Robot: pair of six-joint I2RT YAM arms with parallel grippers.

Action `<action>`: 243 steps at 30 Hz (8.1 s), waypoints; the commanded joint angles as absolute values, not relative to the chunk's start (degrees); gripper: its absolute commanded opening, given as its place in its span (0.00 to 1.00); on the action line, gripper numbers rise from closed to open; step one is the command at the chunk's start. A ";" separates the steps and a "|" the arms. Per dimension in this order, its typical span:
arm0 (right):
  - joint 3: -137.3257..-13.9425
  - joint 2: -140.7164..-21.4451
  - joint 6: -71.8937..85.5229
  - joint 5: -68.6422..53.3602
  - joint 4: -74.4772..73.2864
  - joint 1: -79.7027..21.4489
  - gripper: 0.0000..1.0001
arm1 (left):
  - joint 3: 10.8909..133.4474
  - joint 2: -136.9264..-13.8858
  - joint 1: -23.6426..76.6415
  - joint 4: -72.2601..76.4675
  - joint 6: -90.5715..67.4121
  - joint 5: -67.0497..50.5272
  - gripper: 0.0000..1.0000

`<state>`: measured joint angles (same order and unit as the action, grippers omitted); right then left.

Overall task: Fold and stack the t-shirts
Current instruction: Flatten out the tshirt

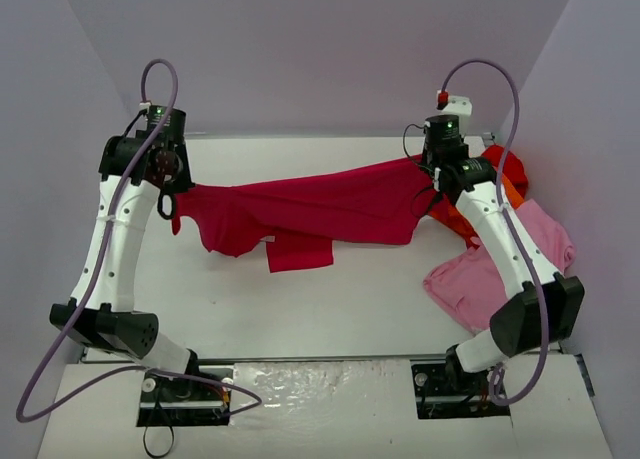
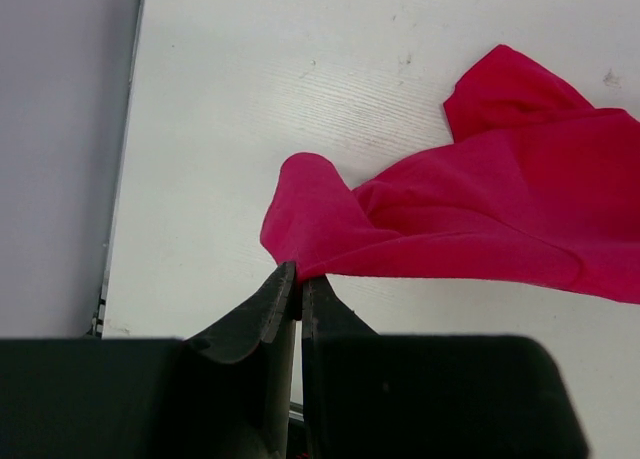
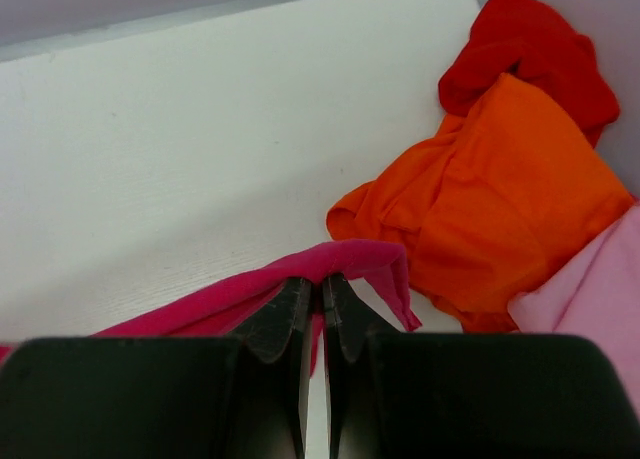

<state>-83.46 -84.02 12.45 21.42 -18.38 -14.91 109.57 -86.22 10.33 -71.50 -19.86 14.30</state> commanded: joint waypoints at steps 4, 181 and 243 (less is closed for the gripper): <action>-88.56 -101.00 14.42 17.22 -8.53 -12.17 0.03 | 106.57 -88.33 9.80 -67.59 -18.85 13.23 0.00; -86.40 -102.82 12.31 10.55 9.51 -12.13 0.00 | 118.50 -106.63 8.79 -33.32 -9.77 27.37 0.00; -56.03 -89.85 35.79 -13.64 4.16 -62.61 0.48 | 81.25 -75.51 11.69 -64.40 -27.54 2.82 0.42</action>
